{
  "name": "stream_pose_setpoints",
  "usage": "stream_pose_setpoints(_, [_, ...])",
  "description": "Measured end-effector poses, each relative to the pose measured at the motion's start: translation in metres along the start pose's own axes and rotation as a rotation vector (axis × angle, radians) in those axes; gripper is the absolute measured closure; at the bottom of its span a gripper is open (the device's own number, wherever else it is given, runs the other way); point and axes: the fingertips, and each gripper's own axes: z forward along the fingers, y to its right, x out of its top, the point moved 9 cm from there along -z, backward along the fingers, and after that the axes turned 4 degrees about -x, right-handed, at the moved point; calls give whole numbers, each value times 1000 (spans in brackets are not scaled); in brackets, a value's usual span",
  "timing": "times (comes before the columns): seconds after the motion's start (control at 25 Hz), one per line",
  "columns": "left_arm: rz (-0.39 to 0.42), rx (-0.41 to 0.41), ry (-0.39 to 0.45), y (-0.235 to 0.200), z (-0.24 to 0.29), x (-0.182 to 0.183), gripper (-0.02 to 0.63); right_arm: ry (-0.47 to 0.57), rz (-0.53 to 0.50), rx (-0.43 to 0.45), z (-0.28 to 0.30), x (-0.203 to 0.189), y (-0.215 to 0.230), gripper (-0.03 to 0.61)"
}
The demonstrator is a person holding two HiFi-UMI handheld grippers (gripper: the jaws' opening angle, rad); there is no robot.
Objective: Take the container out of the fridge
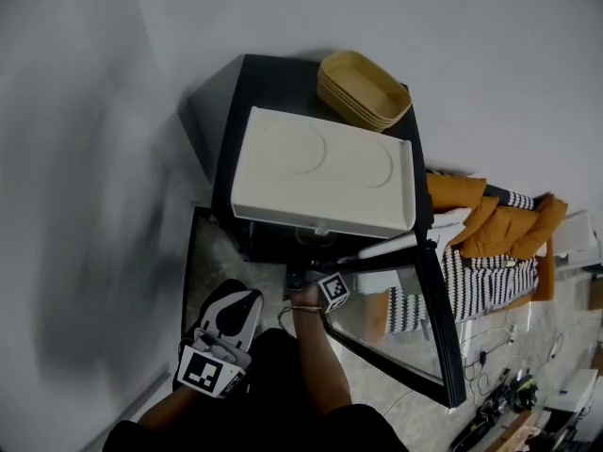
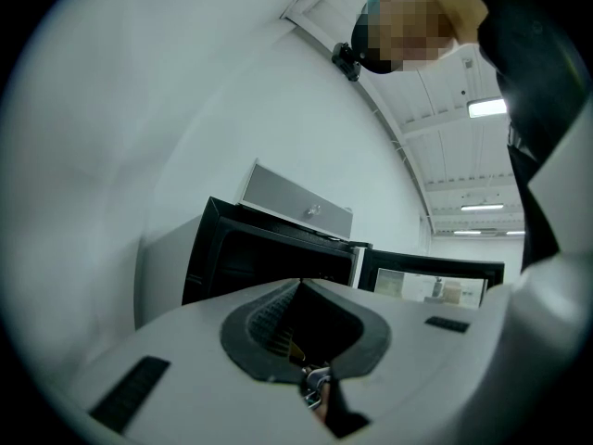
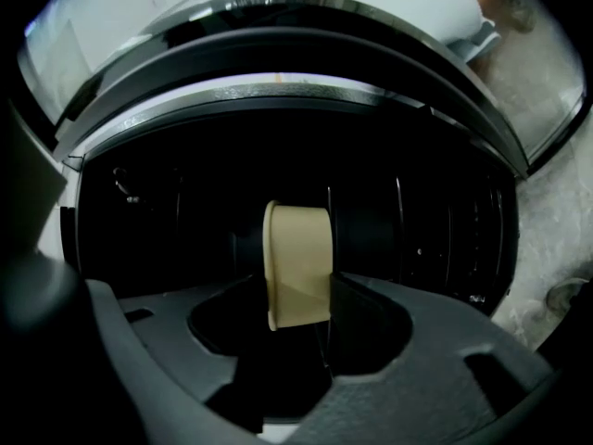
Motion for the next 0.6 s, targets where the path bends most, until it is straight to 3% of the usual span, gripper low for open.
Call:
stream_pose_setpoints(0.24, [-11,-9,-19,17,-5,8,609,-20,-7,12,-14,0,-12,382])
stream_pose_setpoints(0.6, [-9,33,-20,41,-17,55,609,-53,-6,-21,-46,-4,-31,382])
